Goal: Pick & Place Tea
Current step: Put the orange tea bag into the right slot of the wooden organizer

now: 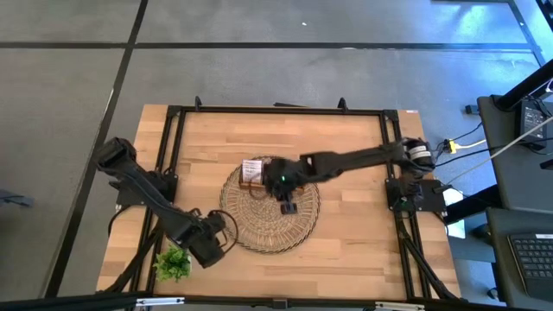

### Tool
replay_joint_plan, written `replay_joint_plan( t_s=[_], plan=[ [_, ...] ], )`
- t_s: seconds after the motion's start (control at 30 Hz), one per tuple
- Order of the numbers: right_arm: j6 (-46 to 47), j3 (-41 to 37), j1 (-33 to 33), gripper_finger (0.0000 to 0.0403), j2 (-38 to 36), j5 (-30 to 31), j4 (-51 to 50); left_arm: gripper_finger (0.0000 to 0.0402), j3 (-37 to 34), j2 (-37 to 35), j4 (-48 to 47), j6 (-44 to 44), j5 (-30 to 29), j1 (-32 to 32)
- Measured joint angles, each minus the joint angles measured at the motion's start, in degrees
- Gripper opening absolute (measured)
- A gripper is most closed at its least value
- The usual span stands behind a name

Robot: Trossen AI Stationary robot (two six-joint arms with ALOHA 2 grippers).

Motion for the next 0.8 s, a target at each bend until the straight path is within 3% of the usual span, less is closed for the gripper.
replay_joint_plan(
  t_s=[0.17, 0.4, 0.8],
  plan=[
    [3.26, -3.31, 5.21, 0.0119, -0.67, 5.21, 2.60, 0.0143, 0.00, -2.05, -0.15, -2.57, 3.86, -1.83],
    [6.92, -9.33, 8.69, 0.0119, -0.86, 14.27, 6.22, 0.0143, 0.00, 1.88, -2.55, -3.08, 6.89, -2.51],
    [8.47, -9.36, 10.45, 0.0119, -1.31, 14.45, 7.67, 0.0143, 0.00, 9.76, -4.68, -1.27, 13.35, -0.83]
  ],
)
